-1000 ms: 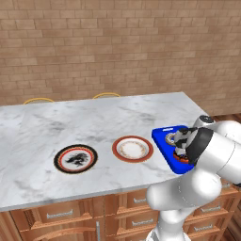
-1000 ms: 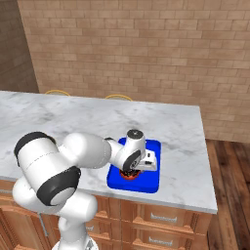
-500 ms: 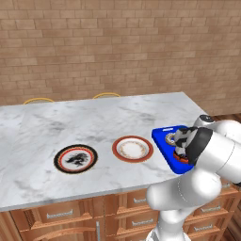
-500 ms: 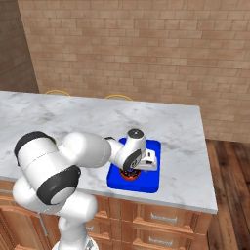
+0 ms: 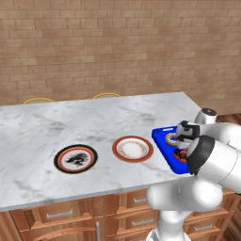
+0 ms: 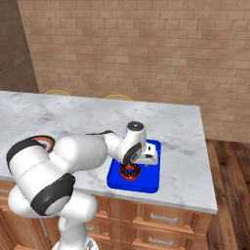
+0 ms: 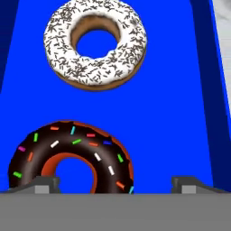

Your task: Move the dessert items from the plates to the tray.

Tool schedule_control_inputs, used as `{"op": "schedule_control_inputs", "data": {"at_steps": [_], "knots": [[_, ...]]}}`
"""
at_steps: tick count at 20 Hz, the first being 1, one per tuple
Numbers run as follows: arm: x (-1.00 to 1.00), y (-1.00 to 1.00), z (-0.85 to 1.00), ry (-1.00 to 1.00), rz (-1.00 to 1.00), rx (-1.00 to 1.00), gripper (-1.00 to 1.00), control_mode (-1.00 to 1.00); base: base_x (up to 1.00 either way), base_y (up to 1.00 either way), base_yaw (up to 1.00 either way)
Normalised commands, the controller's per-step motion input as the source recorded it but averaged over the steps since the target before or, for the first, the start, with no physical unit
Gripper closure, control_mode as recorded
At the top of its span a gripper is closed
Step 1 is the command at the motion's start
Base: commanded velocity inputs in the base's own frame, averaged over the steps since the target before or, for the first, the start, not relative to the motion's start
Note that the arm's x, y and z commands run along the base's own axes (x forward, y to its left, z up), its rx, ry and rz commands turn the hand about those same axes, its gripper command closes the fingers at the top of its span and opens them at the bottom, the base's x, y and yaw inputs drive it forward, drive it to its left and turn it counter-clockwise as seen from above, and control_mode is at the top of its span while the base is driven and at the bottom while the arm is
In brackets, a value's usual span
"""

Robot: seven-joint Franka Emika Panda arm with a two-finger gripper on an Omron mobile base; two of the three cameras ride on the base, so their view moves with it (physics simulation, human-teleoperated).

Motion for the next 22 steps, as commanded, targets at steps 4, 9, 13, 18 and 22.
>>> {"op": "schedule_control_inputs", "data": {"at_steps": [4, 9, 13, 18, 22], "knots": [[0.00, 0.06, 0.38, 0.00, -0.02, 0.00, -1.00, -1.00, 0.00, 0.00, 0.00], [0.00, 0.20, 0.42, 0.00, -0.02, 0.00, -1.00, -1.00, 0.00, 0.00, 0.00], [-0.12, 0.50, 0.26, 0.00, -0.03, 0.00, -1.00, -1.00, 0.00, 0.00, 0.00], [-0.50, 0.63, 0.10, 0.00, -0.08, 0.00, -1.00, -1.00, 0.00, 0.00, 0.00], [-0.69, 0.56, 0.04, 0.00, -0.12, 0.00, -1.00, -1.00, 0.00, 0.00, 0.00]]}}
